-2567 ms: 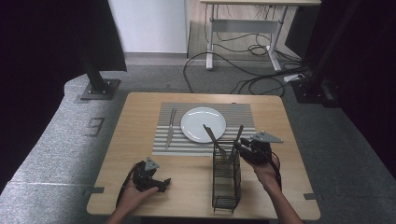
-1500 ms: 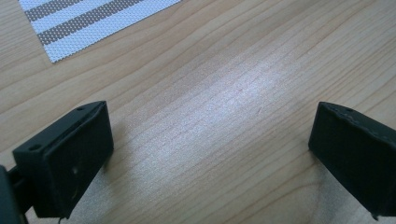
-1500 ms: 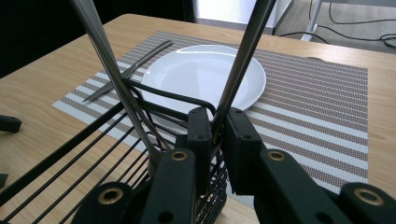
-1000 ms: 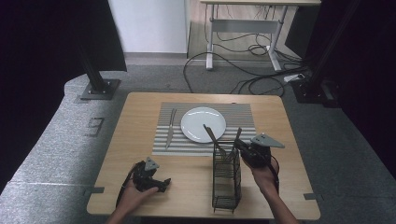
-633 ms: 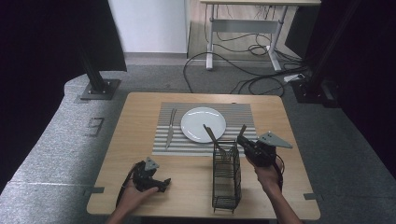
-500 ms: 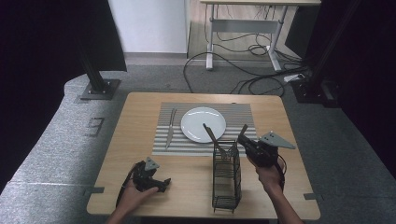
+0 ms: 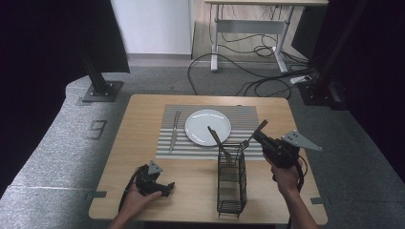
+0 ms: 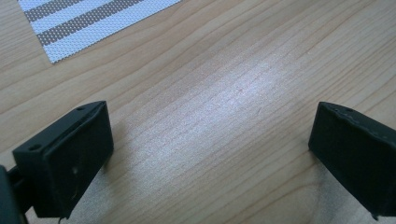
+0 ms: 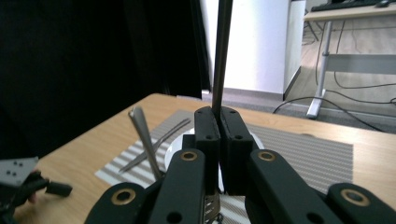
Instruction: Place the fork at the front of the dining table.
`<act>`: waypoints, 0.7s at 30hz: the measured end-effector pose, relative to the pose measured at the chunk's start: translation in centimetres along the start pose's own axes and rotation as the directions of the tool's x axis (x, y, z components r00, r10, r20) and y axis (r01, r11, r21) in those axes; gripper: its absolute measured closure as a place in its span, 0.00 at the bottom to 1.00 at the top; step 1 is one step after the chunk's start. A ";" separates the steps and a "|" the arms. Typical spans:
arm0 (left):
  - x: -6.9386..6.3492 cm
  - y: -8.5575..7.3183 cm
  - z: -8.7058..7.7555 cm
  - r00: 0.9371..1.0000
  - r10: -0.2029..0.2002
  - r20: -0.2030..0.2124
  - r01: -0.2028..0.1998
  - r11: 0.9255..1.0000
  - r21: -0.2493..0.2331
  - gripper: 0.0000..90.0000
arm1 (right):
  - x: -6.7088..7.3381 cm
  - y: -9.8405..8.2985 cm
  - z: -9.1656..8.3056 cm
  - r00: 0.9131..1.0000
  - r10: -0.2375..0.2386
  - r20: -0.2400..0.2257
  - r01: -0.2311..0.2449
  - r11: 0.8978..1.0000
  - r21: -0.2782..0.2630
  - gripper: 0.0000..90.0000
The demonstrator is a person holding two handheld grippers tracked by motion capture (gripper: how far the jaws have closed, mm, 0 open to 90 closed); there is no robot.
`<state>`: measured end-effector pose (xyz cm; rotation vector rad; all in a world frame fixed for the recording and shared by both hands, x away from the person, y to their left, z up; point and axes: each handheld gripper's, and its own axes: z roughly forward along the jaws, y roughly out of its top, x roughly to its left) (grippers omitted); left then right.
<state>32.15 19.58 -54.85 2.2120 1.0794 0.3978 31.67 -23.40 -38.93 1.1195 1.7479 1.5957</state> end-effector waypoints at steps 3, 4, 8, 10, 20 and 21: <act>0.0 0.0 0.0 1.000 0.000 0.000 0.000 1.000 0.000 0.00 | -0.6 0.7 -0.7 1.000 0.005 0.020 -0.005 1.000 -0.017 0.96; 0.0 0.0 0.0 1.000 0.000 0.000 0.000 1.000 0.000 0.00 | -0.9 0.8 -0.8 1.000 0.006 0.024 -0.006 1.000 -0.016 0.96; 0.0 0.0 0.0 1.000 0.000 0.000 0.000 1.000 0.000 0.00 | -1.8 0.7 -1.0 0.999 0.011 0.053 -0.011 1.000 -0.005 0.96; 0.0 0.0 0.0 1.000 0.000 0.000 0.000 1.000 0.000 0.00 | -2.3 0.4 -0.9 0.998 0.016 0.066 -0.016 1.000 0.002 0.96; 0.0 0.0 0.0 1.000 0.001 0.000 -0.001 1.000 0.001 0.00 | -4.9 -1.4 1.3 0.995 0.015 0.094 -0.022 0.997 0.076 0.96; 0.0 0.0 0.0 1.000 0.000 0.000 0.000 1.000 0.000 0.00 | -5.1 -1.8 1.8 0.995 0.017 0.095 -0.026 0.996 0.087 0.96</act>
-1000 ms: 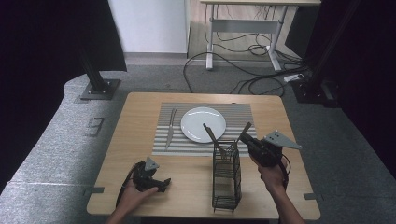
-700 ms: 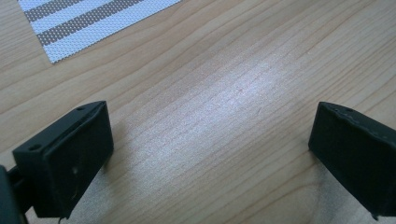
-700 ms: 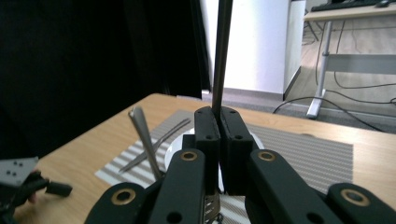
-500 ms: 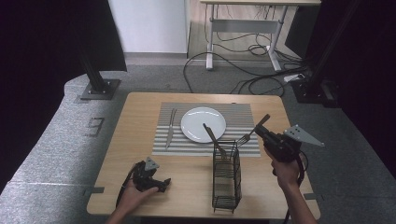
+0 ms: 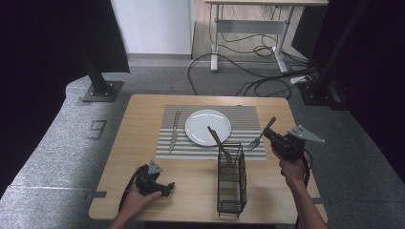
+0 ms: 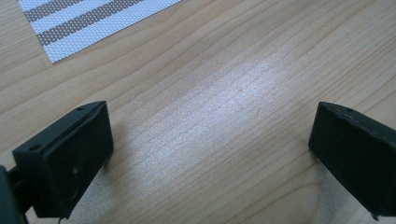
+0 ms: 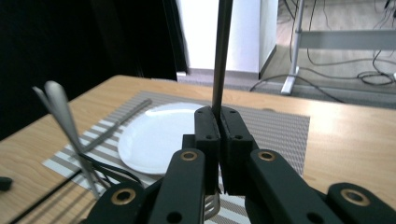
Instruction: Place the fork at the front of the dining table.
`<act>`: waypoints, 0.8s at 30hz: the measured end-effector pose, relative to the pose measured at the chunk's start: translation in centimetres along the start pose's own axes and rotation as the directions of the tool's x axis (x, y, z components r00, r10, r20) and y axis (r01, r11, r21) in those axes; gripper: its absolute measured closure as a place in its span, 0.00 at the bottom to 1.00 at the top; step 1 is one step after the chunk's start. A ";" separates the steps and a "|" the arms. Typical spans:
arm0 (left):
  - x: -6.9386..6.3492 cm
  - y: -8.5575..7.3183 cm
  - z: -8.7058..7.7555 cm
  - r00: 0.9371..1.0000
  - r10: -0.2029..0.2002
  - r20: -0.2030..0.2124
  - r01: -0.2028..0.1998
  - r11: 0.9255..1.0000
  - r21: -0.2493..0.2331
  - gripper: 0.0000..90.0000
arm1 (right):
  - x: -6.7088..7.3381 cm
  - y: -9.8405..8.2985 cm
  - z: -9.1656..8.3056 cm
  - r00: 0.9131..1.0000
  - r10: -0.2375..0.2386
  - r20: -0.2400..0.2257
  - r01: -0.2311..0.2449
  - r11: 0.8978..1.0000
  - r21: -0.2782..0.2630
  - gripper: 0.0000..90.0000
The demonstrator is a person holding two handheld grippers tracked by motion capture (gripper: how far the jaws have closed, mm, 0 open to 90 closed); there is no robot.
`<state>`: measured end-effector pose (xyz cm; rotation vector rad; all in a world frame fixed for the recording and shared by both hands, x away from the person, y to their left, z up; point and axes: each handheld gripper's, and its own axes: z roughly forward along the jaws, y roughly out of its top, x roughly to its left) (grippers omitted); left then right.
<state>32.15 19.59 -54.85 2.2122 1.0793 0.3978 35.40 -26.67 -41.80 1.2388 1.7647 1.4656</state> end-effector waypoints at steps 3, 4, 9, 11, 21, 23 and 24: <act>0.0 0.0 0.0 1.000 0.001 0.000 -0.001 1.000 0.000 0.00 | -0.4 -0.9 1.2 1.000 -0.004 -0.002 0.004 1.000 0.028 0.96; 0.0 0.0 0.0 1.000 0.000 0.000 0.000 1.000 -0.001 0.00 | -0.5 -1.2 1.6 1.000 -0.006 0.001 0.006 0.999 0.038 0.96; 0.0 0.0 0.0 1.000 0.000 0.000 0.000 1.000 -0.001 0.00 | -0.9 -2.6 3.5 1.000 -0.013 0.012 0.011 0.996 0.087 0.96; 0.0 0.0 0.0 1.000 0.001 0.001 -0.001 1.000 -0.001 0.00 | -1.0 -3.0 4.2 1.000 -0.017 0.015 0.016 0.994 0.104 0.96; 0.0 0.0 0.0 1.000 0.002 0.001 -0.002 1.000 -0.001 0.00 | -1.2 -3.9 5.9 1.000 -0.020 0.004 0.019 0.990 0.142 0.96; 0.0 0.0 0.0 1.000 0.001 0.001 -0.001 1.000 -0.001 0.00 | -1.2 -4.1 6.0 1.000 -0.020 0.003 0.019 0.989 0.144 0.96; 0.0 0.0 0.0 1.000 0.001 0.001 -0.001 1.000 -0.001 0.00 | -1.2 -4.2 6.0 1.000 -0.020 0.001 0.019 0.989 0.147 0.96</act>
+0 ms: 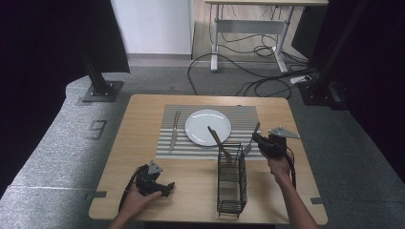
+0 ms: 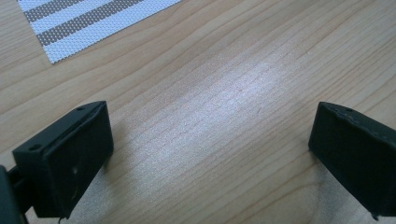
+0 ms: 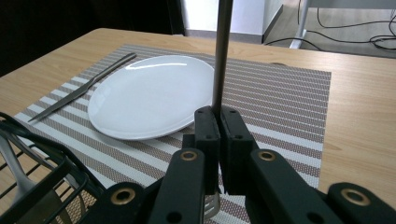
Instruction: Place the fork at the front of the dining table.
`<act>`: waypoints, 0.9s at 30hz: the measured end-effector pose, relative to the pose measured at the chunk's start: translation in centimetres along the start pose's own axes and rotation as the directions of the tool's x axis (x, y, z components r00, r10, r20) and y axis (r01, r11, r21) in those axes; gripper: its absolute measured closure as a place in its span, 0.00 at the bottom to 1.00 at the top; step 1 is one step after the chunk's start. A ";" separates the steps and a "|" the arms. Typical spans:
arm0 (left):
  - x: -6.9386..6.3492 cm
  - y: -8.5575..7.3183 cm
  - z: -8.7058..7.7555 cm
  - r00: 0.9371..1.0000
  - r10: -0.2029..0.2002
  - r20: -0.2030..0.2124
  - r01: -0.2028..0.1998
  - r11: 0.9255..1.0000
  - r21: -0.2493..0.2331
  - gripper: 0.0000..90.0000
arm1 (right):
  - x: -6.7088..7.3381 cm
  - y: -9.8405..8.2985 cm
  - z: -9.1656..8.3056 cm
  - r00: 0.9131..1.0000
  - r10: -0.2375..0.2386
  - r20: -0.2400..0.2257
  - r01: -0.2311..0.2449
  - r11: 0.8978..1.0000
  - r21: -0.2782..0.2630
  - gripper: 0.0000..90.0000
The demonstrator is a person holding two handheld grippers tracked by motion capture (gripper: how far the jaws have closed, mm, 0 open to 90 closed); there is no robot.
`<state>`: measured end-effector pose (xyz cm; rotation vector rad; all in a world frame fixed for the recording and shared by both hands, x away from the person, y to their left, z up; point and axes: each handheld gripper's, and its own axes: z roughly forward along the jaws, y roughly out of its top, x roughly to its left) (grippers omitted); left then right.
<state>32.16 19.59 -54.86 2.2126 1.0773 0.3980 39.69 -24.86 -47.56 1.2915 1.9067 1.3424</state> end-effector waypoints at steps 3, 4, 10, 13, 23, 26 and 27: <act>0.0 0.0 0.0 1.000 0.000 0.000 0.000 1.000 0.000 0.00 | -0.1 -0.1 0.1 1.000 -0.003 -0.004 0.003 1.000 -0.001 0.96; 0.0 0.0 0.0 1.000 0.000 0.000 0.000 1.000 0.000 0.00 | -0.1 -0.1 0.1 1.000 -0.003 -0.006 0.003 1.000 -0.001 0.96; 0.0 0.0 0.0 1.000 0.000 0.000 0.000 1.000 0.000 0.00 | -0.3 0.1 0.3 1.000 -0.001 -0.007 0.001 1.000 0.004 0.96; 0.0 0.0 0.0 1.000 0.000 0.000 0.000 1.000 0.000 0.00 | -0.4 0.1 0.4 1.000 -0.001 -0.006 0.001 1.000 0.005 0.95; 0.0 0.0 0.0 1.000 0.000 0.000 0.000 1.000 0.000 0.00 | -0.3 0.3 0.8 1.000 -0.015 0.003 0.015 1.000 0.014 0.95; 0.0 0.0 0.0 1.000 0.000 0.000 0.000 1.000 0.000 0.00 | -0.4 0.4 1.0 1.000 -0.011 0.004 0.011 1.000 0.017 0.95; 0.0 0.0 0.0 1.000 0.000 0.000 0.000 1.000 0.000 0.00 | -0.5 0.4 1.1 1.000 -0.009 0.004 0.009 1.000 0.018 0.95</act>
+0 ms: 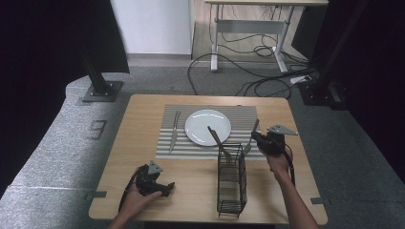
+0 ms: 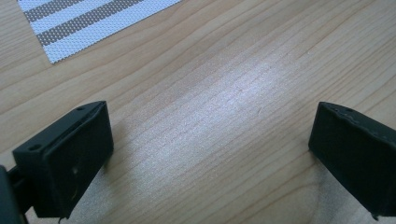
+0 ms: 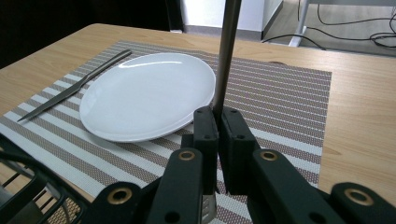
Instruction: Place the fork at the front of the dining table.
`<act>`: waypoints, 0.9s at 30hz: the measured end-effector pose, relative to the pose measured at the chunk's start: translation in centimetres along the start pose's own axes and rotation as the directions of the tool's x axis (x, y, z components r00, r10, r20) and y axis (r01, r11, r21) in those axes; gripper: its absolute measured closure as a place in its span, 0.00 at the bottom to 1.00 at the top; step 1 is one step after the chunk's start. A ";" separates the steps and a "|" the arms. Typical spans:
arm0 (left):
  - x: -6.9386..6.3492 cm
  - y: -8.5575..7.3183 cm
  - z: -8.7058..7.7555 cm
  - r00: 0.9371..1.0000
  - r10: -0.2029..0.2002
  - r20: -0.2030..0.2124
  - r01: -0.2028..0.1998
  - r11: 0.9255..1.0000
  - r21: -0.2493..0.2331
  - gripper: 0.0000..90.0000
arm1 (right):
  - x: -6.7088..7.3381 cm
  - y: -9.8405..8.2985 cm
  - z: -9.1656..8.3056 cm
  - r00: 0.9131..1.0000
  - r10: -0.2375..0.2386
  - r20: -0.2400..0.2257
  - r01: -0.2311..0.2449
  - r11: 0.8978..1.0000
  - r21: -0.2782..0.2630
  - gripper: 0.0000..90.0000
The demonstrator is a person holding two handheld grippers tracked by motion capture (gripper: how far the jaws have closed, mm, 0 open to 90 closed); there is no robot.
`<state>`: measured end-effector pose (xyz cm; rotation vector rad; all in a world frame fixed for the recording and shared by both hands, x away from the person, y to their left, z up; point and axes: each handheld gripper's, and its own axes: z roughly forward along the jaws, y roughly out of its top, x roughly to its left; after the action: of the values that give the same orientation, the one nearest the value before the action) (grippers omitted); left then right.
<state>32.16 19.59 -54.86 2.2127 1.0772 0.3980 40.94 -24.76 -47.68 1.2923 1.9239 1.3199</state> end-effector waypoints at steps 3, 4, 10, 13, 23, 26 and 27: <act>0.0 0.0 0.0 1.000 0.000 0.000 0.000 1.000 0.000 0.00 | -0.1 0.1 0.3 1.000 0.005 0.003 -0.005 1.000 0.004 0.94; 0.0 0.0 0.0 1.000 0.000 0.000 0.000 1.000 0.000 0.00 | -0.1 0.1 0.4 1.000 0.005 0.005 -0.005 1.000 0.008 0.94; 0.0 0.0 0.0 1.000 0.000 0.000 0.000 1.000 0.000 0.00 | -0.1 -0.3 1.4 1.000 -0.002 0.018 0.001 0.999 0.039 0.93; 0.0 0.0 0.0 1.000 0.001 0.000 -0.001 1.000 0.001 0.00 | 0.2 -1.0 2.3 0.999 -0.021 0.029 0.019 0.998 0.064 0.94; 0.0 0.0 0.0 1.000 0.000 -0.001 0.000 1.000 0.001 0.00 | -0.2 -2.0 3.8 0.999 0.012 0.041 -0.014 0.998 0.067 0.96; 0.0 0.0 0.0 1.000 0.000 -0.001 0.000 1.000 0.001 0.00 | -0.1 -2.0 3.9 0.999 -0.001 0.049 -0.002 0.998 0.065 0.96; 0.0 0.0 0.0 1.000 -0.001 -0.002 0.001 1.000 0.001 0.00 | 0.0 -2.1 3.9 0.999 -0.002 0.051 -0.001 0.998 0.065 0.95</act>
<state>32.12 19.61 -54.85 2.2130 1.0791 0.3994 43.12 -23.19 -51.19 1.3439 1.9467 1.2216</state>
